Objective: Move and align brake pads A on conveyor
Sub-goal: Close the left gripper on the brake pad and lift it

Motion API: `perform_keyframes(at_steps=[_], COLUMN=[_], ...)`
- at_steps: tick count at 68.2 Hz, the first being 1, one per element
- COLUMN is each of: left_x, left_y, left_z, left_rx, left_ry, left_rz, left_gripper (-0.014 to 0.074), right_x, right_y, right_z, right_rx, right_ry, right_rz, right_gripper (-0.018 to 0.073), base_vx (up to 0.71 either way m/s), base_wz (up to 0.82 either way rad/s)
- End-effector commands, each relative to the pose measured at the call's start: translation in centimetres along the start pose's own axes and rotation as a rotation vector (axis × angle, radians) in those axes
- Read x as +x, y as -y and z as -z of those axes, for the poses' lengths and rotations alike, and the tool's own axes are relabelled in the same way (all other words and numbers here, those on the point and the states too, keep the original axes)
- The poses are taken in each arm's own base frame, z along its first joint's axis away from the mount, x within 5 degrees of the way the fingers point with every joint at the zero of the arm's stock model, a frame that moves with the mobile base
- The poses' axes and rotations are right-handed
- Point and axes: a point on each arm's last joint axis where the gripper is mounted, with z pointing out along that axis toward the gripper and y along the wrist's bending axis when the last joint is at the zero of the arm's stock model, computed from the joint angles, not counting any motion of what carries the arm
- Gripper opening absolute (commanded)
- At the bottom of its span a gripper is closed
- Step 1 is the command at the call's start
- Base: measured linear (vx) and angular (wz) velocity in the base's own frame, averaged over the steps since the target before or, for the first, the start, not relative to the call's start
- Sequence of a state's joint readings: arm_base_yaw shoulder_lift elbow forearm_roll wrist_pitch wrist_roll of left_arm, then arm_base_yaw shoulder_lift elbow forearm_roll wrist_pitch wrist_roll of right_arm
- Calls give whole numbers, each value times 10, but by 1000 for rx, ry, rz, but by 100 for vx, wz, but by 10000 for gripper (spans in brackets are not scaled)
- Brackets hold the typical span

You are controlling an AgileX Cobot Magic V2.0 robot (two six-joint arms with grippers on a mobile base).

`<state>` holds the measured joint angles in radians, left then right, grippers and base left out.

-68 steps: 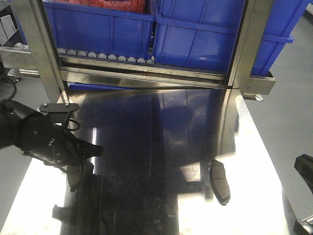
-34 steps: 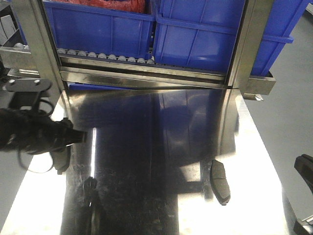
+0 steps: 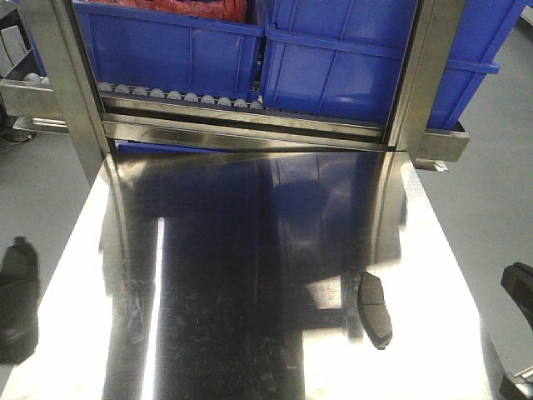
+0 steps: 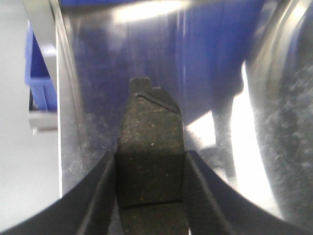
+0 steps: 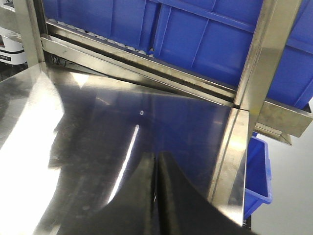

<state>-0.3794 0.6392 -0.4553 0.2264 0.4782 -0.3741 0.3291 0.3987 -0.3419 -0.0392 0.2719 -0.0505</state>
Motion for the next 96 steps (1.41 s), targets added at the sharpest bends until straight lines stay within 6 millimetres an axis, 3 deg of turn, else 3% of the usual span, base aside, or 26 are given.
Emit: perform_keyframes(at_steps=[1,15,24,81,87,96], left_x=[-5,1,3,4,4,4], left_y=[-1,-6,-7,-8,-8,-8], left_z=[23,55,63,64,64,64], left_rx=[31,51,58,56,56,56], left_ry=[157,305,344,342,342,342], left_rz=[1,20,24,25,25,25], left_gripper=[-8,-8,-7,-6,-6,-6], right_x=[-16,-16,-16,-16,-16,-17], right_y=[1,1,1,1,1,2], right_z=[2,2,2,2,2,2], right_rx=[10,10,10,10,10,11], right_ry=[99,99,99,97,104,109], right_rz=[19,19,19,19,19,19], right_gripper=[-6,-6,-6,-2,27,176], base_vx=[0,0,0,0,0,0], base_wz=[0,0,0,0,0,0])
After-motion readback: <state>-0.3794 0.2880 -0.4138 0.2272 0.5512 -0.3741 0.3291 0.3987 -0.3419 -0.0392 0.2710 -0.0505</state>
